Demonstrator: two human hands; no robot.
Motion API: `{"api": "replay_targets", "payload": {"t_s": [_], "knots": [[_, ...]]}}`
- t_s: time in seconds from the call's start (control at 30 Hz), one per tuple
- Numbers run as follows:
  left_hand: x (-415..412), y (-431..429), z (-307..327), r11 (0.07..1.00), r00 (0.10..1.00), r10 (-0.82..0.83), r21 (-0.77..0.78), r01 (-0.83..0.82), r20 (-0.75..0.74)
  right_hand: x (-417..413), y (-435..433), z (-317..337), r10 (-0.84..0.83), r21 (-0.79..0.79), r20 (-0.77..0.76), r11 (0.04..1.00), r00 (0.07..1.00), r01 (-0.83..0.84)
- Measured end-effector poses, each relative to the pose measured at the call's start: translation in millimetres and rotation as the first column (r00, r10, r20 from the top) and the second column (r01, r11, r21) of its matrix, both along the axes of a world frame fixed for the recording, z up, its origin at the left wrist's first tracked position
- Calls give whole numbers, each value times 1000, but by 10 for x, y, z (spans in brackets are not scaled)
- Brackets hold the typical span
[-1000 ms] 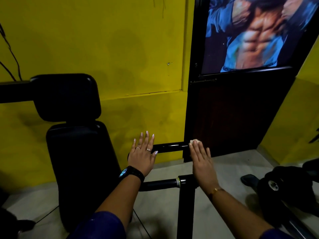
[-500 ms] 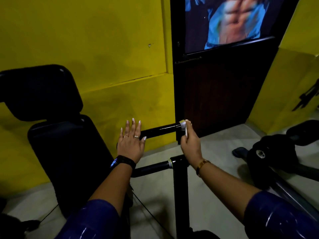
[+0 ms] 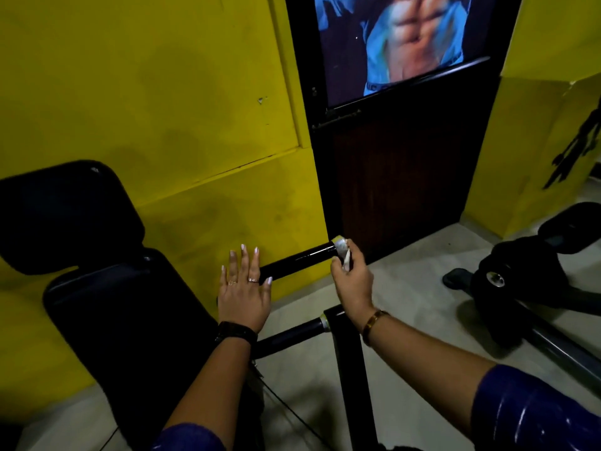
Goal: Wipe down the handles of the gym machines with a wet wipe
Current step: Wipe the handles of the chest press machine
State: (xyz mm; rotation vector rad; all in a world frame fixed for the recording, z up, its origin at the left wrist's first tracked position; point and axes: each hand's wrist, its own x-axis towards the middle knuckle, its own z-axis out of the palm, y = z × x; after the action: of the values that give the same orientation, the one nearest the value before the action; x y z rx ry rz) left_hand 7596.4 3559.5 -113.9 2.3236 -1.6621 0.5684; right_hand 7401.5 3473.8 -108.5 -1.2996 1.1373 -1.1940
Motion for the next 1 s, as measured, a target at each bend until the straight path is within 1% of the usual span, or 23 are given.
{"api": "replay_targets", "payload": {"t_s": [0.1, 0.13, 0.17, 0.23, 0.27, 0.3, 0.33, 0.4, 0.47, 0.53, 0.6, 0.67, 0.73, 0.77, 0.8, 0.83, 0.87, 0.93, 1.0], "knots": [[0, 6, 10, 1000, 1000, -5, -1, 5, -12, 46, -138, 45, 48, -124, -95, 990, 994, -60], [-4, 9, 11, 1000, 1000, -5, -3, 5, -14, 50, -233, 84, 79, -128, -132, 987, 988, -96], [-8, 7, 14, 1000, 1000, -3, -6, 3, -13, 48, -347, 122, 122, -97, -157, 986, 980, -138], [-12, 12, 3, 1000, 1000, 0, -10, 0, -12, 8, -486, 199, 207, 33, -153, 978, 966, -204], [-4, 6, -3, 1000, 1000, -1, -13, 1, -10, -6, -512, 198, 224, 81, -145, 973, 964, -214], [3, 10, -14, 1000, 1000, 0, -16, 0, -7, -17, -481, 182, 207, 87, -143, 977, 968, -196], [3, 1, -15, 1000, 1000, 3, -18, -3, -6, -25, -417, 156, 154, 46, -163, 988, 974, -149], [-2, -10, -7, 1000, 1000, 7, -17, -7, -5, 2, -215, 63, 19, -108, -232, 993, 973, -46], [-3, -10, -9, 1000, 1000, 7, -16, -7, -4, 73, -66, -47, -67, -255, -308, 967, 949, -15], [3, -2, -22, 1000, 1000, 8, -17, -7, 10, 116, -56, -98, -85, -375, -434, 922, 897, -94], [-1, -4, -28, 1000, 1000, 10, -18, -10, 16, 107, -183, -47, -67, -434, -539, 876, 840, -209], [-5, -14, -29, 1000, 1000, 9, -23, -9, 15, 85, -363, 67, -35, -429, -622, 851, 782, -303], [-2, -18, -30, 1000, 1000, 10, -27, -10, 15, 67, -519, 169, 26, -368, -650, 863, 759, -345], [-1, -11, -30, 1000, 1000, 11, -23, -11, 14, 63, -558, 202, 77, -314, -622, 887, 780, -338], [-5, -7, -25, 1000, 1000, 10, -21, -10, 14, 55, -581, 215, 129, -238, -551, 923, 825, -303], [-5, -2, -17, 1000, 1000, 10, -18, -9, 14, 59, -573, 221, 171, -132, -442, 959, 881, -252], [-13, -3, -12, 1000, 1000, 4, -15, -4, 13, 63, -538, 215, 177, -16, -312, 981, 934, -191], [-19, 3, 2, 1000, 1000, 6, -6, -6, 7, 123, -422, 186, 89, 166, -68, 983, 994, -77], [-18, 3, 8, 1000, 1000, 14, -3, -14, -4, 214, -284, 168, -53, 261, 93, 965, 994, 27]]}}
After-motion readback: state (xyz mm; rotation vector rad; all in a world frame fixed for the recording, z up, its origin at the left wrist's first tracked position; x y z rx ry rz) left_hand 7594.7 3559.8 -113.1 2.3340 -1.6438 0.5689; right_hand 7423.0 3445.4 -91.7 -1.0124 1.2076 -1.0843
